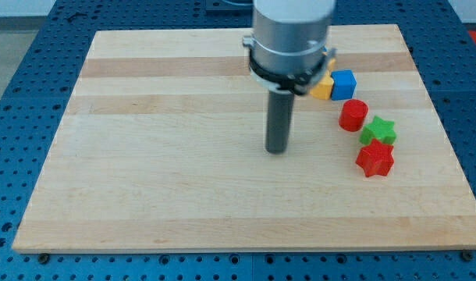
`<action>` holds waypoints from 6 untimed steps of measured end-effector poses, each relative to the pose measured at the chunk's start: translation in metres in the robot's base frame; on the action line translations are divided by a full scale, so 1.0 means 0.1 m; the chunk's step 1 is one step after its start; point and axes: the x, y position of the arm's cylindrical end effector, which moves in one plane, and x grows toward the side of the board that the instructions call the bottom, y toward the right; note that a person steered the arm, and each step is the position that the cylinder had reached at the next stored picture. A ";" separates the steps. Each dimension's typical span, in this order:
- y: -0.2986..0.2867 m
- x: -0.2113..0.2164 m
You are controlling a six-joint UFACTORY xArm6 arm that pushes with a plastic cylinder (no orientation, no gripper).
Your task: Slide the green circle and yellow hexagon slightly right
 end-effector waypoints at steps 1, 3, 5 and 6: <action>-0.23 -0.46; -0.27 -1.55; 0.28 -1.78; 0.44 -1.64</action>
